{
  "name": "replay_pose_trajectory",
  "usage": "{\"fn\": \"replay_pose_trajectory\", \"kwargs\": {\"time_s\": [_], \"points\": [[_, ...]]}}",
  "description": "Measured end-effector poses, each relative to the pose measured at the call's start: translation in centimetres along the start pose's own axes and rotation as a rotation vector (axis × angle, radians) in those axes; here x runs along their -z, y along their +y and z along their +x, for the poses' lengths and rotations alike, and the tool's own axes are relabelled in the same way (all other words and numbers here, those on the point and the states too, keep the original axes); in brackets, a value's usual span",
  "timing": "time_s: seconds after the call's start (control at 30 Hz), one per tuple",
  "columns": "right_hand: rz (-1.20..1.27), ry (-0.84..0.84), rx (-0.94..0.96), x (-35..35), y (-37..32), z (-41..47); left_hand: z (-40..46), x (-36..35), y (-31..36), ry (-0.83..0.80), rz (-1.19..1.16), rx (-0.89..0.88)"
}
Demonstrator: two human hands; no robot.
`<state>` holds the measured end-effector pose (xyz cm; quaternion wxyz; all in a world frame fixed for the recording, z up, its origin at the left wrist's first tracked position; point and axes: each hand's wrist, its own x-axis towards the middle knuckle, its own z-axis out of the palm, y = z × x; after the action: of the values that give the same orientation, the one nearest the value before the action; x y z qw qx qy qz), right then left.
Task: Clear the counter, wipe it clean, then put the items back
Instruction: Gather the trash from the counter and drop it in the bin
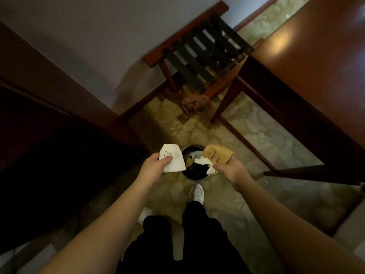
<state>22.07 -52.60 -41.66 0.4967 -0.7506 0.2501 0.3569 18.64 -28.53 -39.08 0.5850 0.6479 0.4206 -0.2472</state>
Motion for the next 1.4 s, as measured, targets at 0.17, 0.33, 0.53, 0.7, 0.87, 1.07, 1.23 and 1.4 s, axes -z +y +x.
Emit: {"fn": "replay_pose_trajectory", "kwargs": {"time_s": [0.17,0.33,0.53,0.7,0.87,1.07,1.23,1.4], "points": [[-0.130,-0.041,-0.136,-0.5,4.9,4.8,6.1,-3.7,-3.9,0.001,0.178,0.107],[-0.245,-0.036,-0.246,-1.5,8.1,9.9,11.6,-6.8,-6.7,0.008,0.238,0.171],[-0.351,-0.034,-0.276,-3.4,11.0,17.3,17.9,-10.4,-9.3,-0.017,0.278,0.246],[-0.412,-0.067,-0.238,-5.7,12.8,22.2,22.1,-12.1,-11.3,-0.014,0.339,0.256],[-0.444,-0.077,-0.230,-7.4,13.7,24.9,24.4,-13.2,-12.2,-0.033,0.309,0.258],[-0.464,-0.139,-0.214,-7.5,13.6,24.5,24.7,-13.5,-12.1,-0.078,0.384,0.262],[-0.478,-0.117,-0.194,-5.9,11.6,22.3,22.9,-11.9,-10.7,-0.085,0.493,0.245],[-0.584,-0.176,-0.152,-4.0,8.5,18.6,18.5,-9.2,-7.9,-0.097,0.485,0.198]]}}
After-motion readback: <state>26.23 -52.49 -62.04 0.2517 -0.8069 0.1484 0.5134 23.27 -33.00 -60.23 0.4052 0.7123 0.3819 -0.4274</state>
